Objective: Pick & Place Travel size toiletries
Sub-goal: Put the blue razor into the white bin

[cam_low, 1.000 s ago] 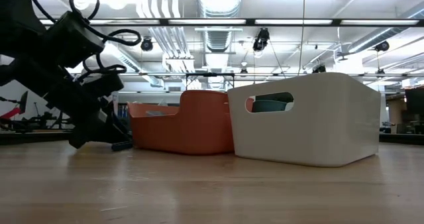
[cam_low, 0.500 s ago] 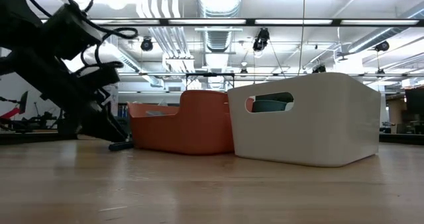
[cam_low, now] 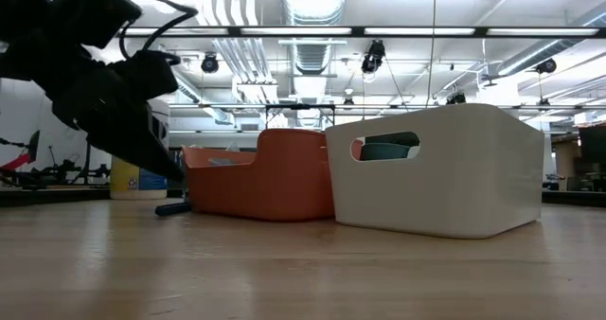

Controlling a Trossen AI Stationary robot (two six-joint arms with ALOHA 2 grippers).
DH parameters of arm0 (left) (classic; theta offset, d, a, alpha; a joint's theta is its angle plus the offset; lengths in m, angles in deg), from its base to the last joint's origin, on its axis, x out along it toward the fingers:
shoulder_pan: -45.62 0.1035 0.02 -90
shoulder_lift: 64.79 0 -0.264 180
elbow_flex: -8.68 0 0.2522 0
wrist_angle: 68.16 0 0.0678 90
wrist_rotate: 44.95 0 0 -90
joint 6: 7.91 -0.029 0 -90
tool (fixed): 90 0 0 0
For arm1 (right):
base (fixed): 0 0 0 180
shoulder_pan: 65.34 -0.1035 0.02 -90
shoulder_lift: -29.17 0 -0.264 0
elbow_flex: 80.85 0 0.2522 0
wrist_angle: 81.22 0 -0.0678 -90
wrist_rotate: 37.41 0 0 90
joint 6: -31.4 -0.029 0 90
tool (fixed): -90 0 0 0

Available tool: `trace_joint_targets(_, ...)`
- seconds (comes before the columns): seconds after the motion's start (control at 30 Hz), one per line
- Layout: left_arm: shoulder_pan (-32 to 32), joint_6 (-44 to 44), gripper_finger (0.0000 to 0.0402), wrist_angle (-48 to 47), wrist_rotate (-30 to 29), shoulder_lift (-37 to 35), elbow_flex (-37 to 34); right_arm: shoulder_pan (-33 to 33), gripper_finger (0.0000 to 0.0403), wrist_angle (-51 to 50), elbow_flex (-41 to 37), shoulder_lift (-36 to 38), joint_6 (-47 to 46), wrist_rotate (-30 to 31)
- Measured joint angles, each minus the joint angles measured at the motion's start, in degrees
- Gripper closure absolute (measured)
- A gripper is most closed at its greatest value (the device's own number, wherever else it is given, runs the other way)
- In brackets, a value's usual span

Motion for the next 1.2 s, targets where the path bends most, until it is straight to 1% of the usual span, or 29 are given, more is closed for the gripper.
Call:
trace_joint_targets(0.1, -1.01, -0.07, 0.0330, -0.02, 0.16, 3.03, 2.03, 0.00, 0.0369, 0.00, 0.00, 0.00, 0.08, 0.00)
trace_joint_targets(0.27, -0.96, -0.02, 0.0358, 0.08, 0.02, 9.42, 4.90, -0.01, 0.0369, 0.00, 0.00, 0.00, 0.06, 0.02)
trace_joint_targets(0.4, -0.98, 1.10, 0.0375, 0.65, -0.59, 14.06, 5.48, -0.01, 0.0369, 0.00, 0.00, 0.00, 0.08, 0.01)
trace_joint_targets(0.53, -0.98, 4.86, 0.0389, 0.77, -0.91, 15.73, 4.90, -0.01, 0.0369, 0.00, 0.00, 0.00, 0.08, 0.02)
trace_joint_targets(0.7, -0.97, 8.82, 0.0396, -1.82, -0.84, 13.91, 4.82, -0.01, 0.0369, 0.00, 0.00, 0.00, 0.08, 0.00)
trace_joint_targets(0.87, -0.98, 12.33, 0.0395, -8.11, -1.62, 10.48, 4.70, 0.01, 0.0369, 0.00, 0.00, 0.00, 0.08, 0.01)
trace_joint_targets(1.1, -0.97, 16.08, 0.0396, -20.43, -5.62, 5.18, 4.57, 0.00, 0.0369, 0.00, 0.00, 0.00, 0.00, 0.00)
trace_joint_targets(1.2, -0.78, 16.62, 0.0394, -25.78, -9.27, 2.68, 4.35, 0.00, 0.0369, 0.00, 0.00, 0.00, 0.06, 0.01)
